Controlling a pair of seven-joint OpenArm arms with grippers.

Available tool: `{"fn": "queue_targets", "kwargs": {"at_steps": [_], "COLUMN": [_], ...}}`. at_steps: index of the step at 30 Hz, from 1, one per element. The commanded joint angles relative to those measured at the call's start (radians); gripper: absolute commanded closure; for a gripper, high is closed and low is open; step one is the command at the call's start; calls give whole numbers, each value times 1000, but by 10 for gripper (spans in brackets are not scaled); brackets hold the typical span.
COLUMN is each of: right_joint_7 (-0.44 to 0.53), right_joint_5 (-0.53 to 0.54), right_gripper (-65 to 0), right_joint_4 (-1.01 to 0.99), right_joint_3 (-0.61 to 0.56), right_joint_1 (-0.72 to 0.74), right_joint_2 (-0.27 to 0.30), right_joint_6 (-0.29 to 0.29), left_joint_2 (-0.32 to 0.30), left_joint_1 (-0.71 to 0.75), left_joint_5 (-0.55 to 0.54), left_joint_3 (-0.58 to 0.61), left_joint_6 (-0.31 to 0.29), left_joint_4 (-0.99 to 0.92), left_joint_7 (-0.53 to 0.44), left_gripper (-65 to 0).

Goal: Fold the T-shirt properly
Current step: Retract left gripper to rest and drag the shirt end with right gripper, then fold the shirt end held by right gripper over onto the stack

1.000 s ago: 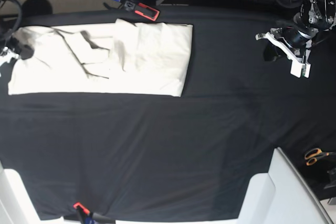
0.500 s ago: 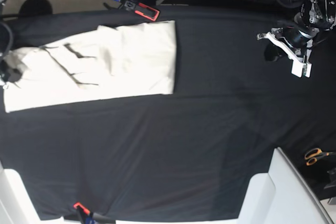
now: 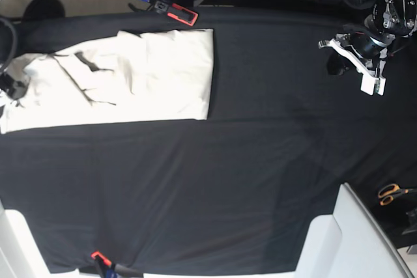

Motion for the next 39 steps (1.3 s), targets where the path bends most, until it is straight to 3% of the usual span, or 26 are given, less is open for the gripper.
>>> {"fn": "queue_targets", "kwargs": {"at_steps": [1,2,6,12,14,19,22,29,39], "right_joint_7": [10,12,45,87,87,45,-30,-128,-151], "right_joint_5": [16,16,16,10,-65,-301,-376,-505,-524], "right_gripper": [-5,-5,-5,-5,-5,-5,-6,-6,-6], "right_joint_4": [55,98,288,518,566,689,759,856,854], "right_joint_3": [-15,-35,-144,-345,-430,-603,-649,-741,-849], "right_joint_1": [-9,-27,-112,-175,-173,-175,-175,-172,-161], "right_joint_2": [10,4,1,10,18,-8,-48,-150,-258], "right_joint_6": [1,-23,-234,-490,-582,-717,-746,-746,-749], "left_joint_2": [-13,-13,-13,-12,-12,-12,-12,-12,-13], "left_joint_1": [2,2,3,3,3,3,3,2,3], "left_joint_5": [-11,-11,-11,-11,-11,-11,-11,-11,-11], "left_joint_3": [-6,-6,-5,-5,-5,-5,-5,-5,-6], "left_joint_6": [-8,-8,-8,-8,-8,-8,-8,-8,-8], "left_joint_4": [17,17,17,17,17,16,16,16,14], "left_joint_7": [-16,-16,-16,-16,-16,-16,-16,-16,-16], "left_gripper": [0,0,0,0,0,0,0,0,0]}}
